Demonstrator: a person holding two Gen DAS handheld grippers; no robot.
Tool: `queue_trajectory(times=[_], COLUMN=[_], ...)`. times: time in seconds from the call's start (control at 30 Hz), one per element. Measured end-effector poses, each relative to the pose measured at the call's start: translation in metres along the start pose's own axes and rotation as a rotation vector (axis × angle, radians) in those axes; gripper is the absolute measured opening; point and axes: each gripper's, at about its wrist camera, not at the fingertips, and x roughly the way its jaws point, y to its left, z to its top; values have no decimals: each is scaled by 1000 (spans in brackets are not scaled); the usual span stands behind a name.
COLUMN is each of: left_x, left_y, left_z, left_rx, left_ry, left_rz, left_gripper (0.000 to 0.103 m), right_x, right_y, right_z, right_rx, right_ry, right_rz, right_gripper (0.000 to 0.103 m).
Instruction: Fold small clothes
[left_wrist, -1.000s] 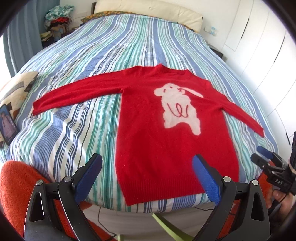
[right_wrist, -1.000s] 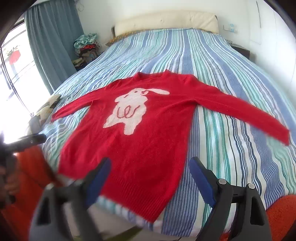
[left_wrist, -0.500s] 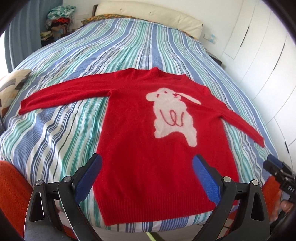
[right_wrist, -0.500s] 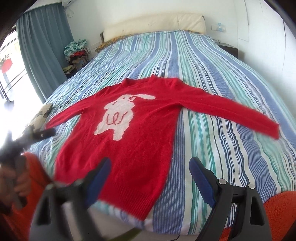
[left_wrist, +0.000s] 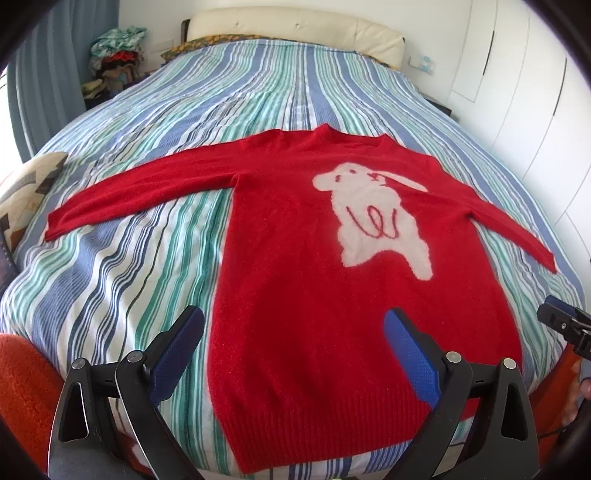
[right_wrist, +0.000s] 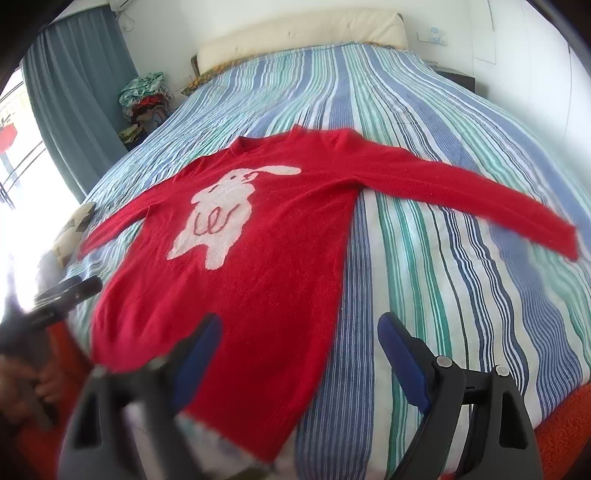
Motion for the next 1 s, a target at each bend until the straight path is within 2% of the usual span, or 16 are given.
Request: queue_trajectory(times=[0.13,0.27,0.63,0.87,1.0], left_x=[7,17,21,14,15], left_y=[3,6,7,4,6], left_z=[-2,-2,2,1,2], left_rx=[-31,-56,-9,-2,-27], left_ry=[33,78,89,72,76], left_rz=[-30,-57,-28,-108,-116], left_gripper=[99,99,99,99,99], right_x=[0,7,10,12,12], right_y=[-4,-5,-3,0,-1], right_z=[-2,-5,-3,-4,-4], right_rx=[15,20,5,-9,-6], right_ry=[-9,19,0,-2,-8], right_rz=[7,4,0,6,6], right_gripper=[85,85,85,85,85])
